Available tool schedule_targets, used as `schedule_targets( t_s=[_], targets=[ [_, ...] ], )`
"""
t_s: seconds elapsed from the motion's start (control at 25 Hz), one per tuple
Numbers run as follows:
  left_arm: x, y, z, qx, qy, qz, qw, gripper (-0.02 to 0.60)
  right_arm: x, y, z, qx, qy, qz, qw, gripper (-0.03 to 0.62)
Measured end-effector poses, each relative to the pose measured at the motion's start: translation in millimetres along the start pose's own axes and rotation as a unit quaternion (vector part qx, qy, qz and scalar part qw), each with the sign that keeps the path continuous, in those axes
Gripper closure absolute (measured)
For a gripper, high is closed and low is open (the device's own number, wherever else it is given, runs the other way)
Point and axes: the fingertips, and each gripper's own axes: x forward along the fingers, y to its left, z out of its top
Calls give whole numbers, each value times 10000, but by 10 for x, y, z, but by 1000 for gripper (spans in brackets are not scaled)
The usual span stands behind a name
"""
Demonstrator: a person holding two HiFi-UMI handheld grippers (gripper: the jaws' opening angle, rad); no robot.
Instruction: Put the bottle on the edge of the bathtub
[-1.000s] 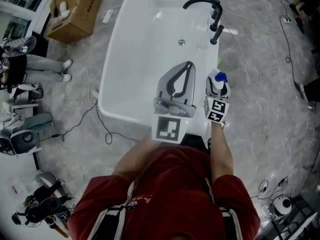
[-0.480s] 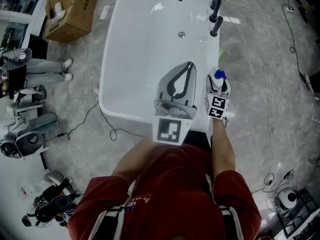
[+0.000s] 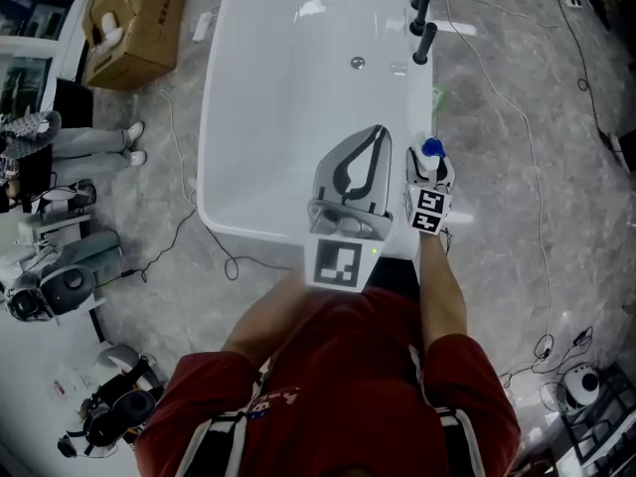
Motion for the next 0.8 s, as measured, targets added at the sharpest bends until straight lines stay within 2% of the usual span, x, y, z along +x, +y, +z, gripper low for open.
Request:
schedule_targets(
  t_s=[0.2,0.4,0.48,0.8],
  targets=[
    [7,-18,18,-65,-95,17,9999,566,-2,58,-88,-87,139,201,9997,316],
    [-25,-42,-11,-120,-64,-5,9999,566,-3,34,-178,33,297,180,9994,238],
    [-29,-38,-19,-165,-48,4,9999,566,-10,37,-167,49,332,184,9993,226],
    [4,-91,74,-244,-244,-35,9994,566,-84,-19,-62,46,231,139,9996,209]
  ],
)
